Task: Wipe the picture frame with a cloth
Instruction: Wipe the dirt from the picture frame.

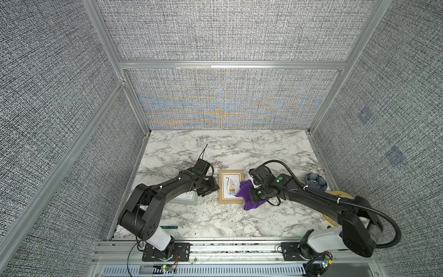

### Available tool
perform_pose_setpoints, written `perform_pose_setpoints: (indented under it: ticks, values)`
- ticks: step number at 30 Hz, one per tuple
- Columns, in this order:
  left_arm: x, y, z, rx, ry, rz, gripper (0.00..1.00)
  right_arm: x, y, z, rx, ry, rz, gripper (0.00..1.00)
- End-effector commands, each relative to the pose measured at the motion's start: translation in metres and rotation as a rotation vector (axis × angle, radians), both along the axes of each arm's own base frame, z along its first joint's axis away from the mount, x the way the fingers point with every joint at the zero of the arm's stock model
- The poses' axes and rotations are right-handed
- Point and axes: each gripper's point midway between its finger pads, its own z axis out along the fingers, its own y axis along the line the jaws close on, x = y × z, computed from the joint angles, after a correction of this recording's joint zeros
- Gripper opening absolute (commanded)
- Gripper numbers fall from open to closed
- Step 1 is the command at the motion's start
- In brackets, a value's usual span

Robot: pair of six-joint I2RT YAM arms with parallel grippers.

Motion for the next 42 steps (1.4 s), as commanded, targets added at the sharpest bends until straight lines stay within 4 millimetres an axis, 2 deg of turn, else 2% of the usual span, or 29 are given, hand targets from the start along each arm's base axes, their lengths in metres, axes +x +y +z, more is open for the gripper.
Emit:
perform_pose_setpoints:
  ticks: [1,6,12,16,21,32,36,39,42]
  values:
    - [0.019,-0.014,0.004,-0.047,-0.059,-0.007,0.49,-0.006,0.021,0.004,0.045,0.025,0.035,0.0]
    - [0.024,-0.016,-0.011,-0.025,-0.039,-0.025,0.37,-0.005,0.055,0.005,0.063,0.024,0.058,0.0]
    - [0.011,-0.008,-0.036,0.021,0.028,-0.023,0.33,-0.01,0.073,0.0,0.04,0.042,0.111,0.0]
    - [0.004,-0.002,-0.049,0.043,0.06,-0.018,0.27,-0.015,0.081,-0.012,0.019,0.068,0.135,0.0]
    - [-0.006,0.004,-0.057,0.063,0.086,-0.021,0.19,-0.013,0.093,-0.023,0.01,0.071,0.177,0.0]
    - [-0.028,0.021,-0.071,0.127,0.142,-0.032,0.13,-0.01,0.123,-0.042,-0.05,0.012,0.327,0.0]
    - [-0.033,0.028,-0.073,0.167,0.16,-0.048,0.11,-0.012,0.113,-0.055,-0.092,0.04,0.3,0.0]
    - [-0.038,0.039,-0.076,0.239,0.181,-0.082,0.09,-0.02,0.089,-0.069,-0.141,0.085,0.266,0.0]
    - [-0.041,0.052,-0.079,0.31,0.195,-0.108,0.09,-0.028,0.059,-0.075,-0.181,0.103,0.224,0.0]
